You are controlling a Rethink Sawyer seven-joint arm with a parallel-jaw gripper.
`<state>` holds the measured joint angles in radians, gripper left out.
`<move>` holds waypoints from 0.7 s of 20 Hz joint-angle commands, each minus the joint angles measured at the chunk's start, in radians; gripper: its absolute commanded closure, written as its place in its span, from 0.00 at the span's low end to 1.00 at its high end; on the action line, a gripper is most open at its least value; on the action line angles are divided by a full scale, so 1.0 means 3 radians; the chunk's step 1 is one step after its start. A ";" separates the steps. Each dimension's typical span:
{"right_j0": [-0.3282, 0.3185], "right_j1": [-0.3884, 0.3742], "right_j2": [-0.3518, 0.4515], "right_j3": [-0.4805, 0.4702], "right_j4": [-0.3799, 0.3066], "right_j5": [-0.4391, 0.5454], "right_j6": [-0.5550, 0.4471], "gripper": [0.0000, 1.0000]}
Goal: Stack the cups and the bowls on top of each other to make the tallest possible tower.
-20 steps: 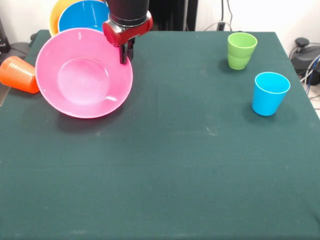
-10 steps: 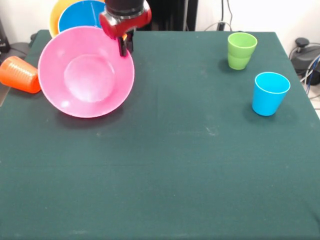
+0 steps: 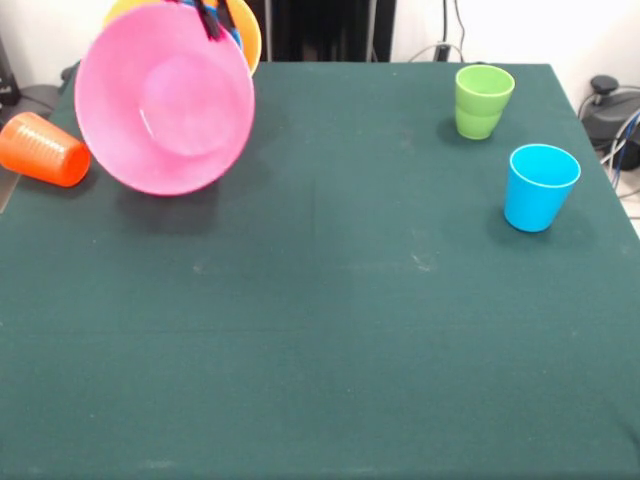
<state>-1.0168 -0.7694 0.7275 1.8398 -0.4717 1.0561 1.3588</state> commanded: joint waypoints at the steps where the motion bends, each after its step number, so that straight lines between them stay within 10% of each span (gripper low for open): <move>1: -0.0234 -0.0136 0.0273 0.0394 0.0236 0.0357 -0.0657 1.00; 14: -0.0493 -0.0388 0.0713 0.0922 0.0202 -0.0059 -0.0489 1.00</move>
<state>-1.1839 -0.8475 0.8533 1.9692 -0.3944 1.0864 1.3588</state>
